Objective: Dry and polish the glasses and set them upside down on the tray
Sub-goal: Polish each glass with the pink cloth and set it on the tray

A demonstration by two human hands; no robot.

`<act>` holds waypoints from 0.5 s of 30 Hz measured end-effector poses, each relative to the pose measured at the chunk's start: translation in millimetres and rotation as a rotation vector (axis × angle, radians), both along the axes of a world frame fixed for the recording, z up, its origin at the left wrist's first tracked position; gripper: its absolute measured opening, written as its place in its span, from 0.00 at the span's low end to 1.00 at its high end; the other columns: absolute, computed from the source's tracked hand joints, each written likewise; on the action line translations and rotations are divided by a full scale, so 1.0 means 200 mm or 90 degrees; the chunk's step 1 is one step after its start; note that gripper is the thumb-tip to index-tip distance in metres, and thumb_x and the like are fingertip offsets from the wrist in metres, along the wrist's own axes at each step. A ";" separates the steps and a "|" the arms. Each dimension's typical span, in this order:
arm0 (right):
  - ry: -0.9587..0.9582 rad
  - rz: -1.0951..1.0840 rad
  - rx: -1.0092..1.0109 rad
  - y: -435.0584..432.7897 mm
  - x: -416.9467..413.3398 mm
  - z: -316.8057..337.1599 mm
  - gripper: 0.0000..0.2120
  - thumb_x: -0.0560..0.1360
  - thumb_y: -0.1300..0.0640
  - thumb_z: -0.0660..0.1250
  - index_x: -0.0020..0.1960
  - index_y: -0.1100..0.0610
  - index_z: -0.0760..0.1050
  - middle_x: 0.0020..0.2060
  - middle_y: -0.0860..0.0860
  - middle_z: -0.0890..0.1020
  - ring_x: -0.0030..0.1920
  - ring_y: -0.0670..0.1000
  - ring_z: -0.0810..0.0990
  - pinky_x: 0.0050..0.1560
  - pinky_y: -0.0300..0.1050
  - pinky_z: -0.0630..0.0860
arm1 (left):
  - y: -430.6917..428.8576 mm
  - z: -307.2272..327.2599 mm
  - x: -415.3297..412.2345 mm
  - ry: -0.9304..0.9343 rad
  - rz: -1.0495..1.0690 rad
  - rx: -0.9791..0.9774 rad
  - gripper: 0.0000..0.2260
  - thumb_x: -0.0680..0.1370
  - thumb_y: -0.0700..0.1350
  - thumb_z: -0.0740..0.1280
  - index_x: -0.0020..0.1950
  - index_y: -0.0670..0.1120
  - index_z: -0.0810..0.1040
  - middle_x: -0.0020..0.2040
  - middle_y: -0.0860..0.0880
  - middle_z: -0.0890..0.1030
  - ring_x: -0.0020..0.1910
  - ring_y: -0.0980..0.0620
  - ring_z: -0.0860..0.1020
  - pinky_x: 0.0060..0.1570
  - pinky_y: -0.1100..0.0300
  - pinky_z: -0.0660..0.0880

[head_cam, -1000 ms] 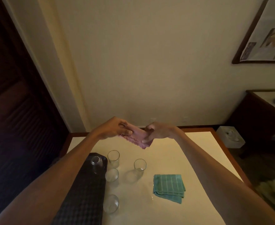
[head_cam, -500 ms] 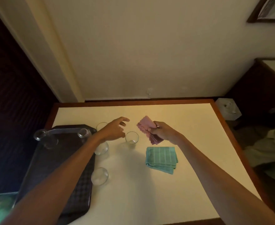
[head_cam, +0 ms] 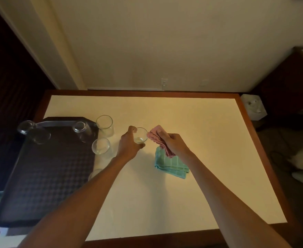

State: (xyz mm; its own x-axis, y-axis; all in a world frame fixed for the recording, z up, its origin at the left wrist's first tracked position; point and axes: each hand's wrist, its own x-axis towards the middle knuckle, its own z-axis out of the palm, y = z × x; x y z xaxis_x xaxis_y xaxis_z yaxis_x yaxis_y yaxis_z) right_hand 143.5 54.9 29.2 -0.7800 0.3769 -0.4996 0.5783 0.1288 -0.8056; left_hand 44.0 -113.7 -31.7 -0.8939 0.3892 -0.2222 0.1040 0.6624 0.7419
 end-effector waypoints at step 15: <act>0.102 0.269 0.173 -0.21 -0.31 0.57 0.35 0.76 0.33 0.63 0.34 0.66 0.78 0.24 0.63 0.78 0.20 0.55 0.74 0.28 0.46 0.73 | -0.31 0.83 -0.27 0.178 -0.243 -0.011 0.37 0.64 0.49 0.84 0.71 0.54 0.74 0.59 0.57 0.71 0.58 0.53 0.75 0.51 0.64 0.74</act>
State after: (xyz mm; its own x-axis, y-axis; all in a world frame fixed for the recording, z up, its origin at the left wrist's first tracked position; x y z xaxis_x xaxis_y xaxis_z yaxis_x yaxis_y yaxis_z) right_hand 81.2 13.3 142.7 -0.9508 0.1127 -0.2887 0.3024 0.5409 -0.7848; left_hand -9.5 -176.2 134.8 -0.7136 0.7005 -0.0026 0.5368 0.5492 0.6404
